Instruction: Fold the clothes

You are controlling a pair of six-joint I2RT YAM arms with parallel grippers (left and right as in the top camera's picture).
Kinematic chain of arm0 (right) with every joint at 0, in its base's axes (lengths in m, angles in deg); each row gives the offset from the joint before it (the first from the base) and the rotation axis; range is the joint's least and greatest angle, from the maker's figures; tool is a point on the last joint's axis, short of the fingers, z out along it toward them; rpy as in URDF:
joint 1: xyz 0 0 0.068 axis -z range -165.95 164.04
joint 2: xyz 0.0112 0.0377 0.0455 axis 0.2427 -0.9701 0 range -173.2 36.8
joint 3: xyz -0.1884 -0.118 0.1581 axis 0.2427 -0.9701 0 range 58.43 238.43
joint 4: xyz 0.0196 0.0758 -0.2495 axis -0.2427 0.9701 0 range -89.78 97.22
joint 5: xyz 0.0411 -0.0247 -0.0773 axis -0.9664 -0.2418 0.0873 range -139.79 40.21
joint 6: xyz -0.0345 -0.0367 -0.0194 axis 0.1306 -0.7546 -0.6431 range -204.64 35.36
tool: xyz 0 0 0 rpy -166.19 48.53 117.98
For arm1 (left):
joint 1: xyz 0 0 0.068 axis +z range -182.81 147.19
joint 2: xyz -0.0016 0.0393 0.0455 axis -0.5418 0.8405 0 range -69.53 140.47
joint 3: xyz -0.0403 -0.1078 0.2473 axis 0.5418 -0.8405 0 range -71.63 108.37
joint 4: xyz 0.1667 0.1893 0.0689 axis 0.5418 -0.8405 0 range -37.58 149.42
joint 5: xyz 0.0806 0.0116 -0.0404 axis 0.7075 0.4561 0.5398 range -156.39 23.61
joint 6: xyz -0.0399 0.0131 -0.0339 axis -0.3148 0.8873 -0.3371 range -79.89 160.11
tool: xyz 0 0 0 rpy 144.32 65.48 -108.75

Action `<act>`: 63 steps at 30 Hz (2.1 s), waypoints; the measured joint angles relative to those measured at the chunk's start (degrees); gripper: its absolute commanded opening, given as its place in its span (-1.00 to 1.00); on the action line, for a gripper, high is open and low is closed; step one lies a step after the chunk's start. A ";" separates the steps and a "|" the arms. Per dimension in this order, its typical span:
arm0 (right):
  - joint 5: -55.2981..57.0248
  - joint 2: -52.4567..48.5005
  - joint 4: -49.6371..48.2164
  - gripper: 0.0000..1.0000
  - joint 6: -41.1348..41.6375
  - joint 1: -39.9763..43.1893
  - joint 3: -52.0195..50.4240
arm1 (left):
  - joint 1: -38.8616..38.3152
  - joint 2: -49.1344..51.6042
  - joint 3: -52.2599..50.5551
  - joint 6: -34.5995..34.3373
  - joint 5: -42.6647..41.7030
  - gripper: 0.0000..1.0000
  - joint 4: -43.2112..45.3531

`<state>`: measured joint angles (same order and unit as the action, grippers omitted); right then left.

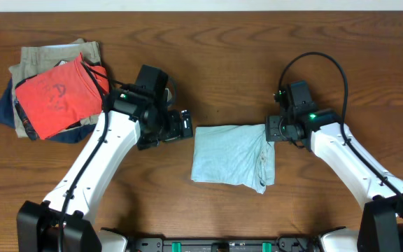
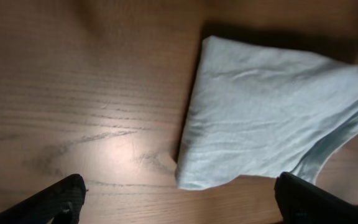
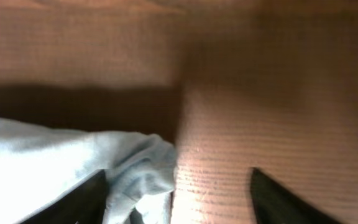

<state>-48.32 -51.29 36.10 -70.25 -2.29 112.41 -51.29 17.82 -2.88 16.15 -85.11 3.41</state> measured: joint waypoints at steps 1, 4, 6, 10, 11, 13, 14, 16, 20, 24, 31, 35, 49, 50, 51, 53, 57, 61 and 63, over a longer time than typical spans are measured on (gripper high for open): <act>-0.02 0.00 1.07 0.58 0.46 0.04 0.00 | 0.00 0.04 -0.35 0.04 0.00 0.95 -0.02; 0.11 0.00 5.73 0.59 0.98 0.04 -0.02 | 0.00 0.55 -0.92 0.76 -0.04 0.96 0.15; 0.59 0.00 8.15 0.61 1.14 0.04 -0.04 | 0.00 1.11 -0.96 1.90 -0.33 0.95 0.74; 2.45 0.00 12.20 0.68 1.55 0.04 -0.04 | -0.42 2.45 -1.42 5.90 -2.60 0.96 3.32; 2.91 0.00 13.07 0.69 1.57 0.09 -0.04 | -0.63 2.89 -1.64 6.91 -3.50 0.96 4.17; 3.30 0.00 14.10 0.70 1.64 0.24 -0.04 | -1.20 3.87 -2.03 8.52 -4.87 0.95 5.99; 3.48 0.00 14.69 0.70 1.73 0.44 -0.04 | -1.46 4.44 -2.27 9.07 -5.38 0.96 6.93; 3.76 0.00 15.82 0.71 1.77 1.05 -0.04 | -2.01 5.90 -3.02 9.99 -6.19 0.96 9.20; 4.13 0.00 17.49 0.71 1.84 2.93 -0.04 | -2.54 10.23 -3.93 11.15 -8.41 0.96 13.18; 4.44 0.00 18.10 0.72 1.95 4.37 -0.04 | -2.86 15.02 -4.24 12.22 -12.57 0.96 17.64; 4.59 0.00 18.75 0.72 1.97 5.68 -0.04 | -6.27 21.09 -4.26 12.46 -18.23 0.67 22.49; 4.59 0.00 18.75 0.72 1.97 5.77 -0.04 | -9.55 22.84 -4.31 13.31 -18.60 -0.71 23.10; 4.79 0.00 19.43 0.72 1.97 5.77 -0.04 | -1.55 17.73 3.10 15.06 2.19 -0.87 14.62; 4.81 0.00 19.47 0.73 1.97 5.77 -0.04 | 0.37 16.31 4.63 15.04 5.03 -0.87 14.64; 4.81 0.00 19.54 0.72 1.97 5.77 -0.04 | 2.05 15.02 6.10 15.06 7.48 -0.88 14.64; 4.81 0.00 19.78 0.73 1.97 5.77 -0.04 | 5.75 12.37 9.07 15.37 11.82 -0.88 15.41; 4.79 0.00 19.82 0.73 1.97 5.77 -0.04 | 15.04 7.93 14.40 16.52 18.53 -0.85 19.56; 4.81 0.00 19.82 0.73 1.97 5.77 -0.04 | 24.90 6.01 16.04 16.76 21.77 -0.85 21.92; 4.79 0.00 19.80 0.73 1.97 5.77 -0.04 | 30.03 6.16 16.09 16.70 22.67 -0.85 20.79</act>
<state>-43.53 -51.29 55.90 -68.28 3.48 112.37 -21.26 23.98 13.21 32.85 -62.45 24.20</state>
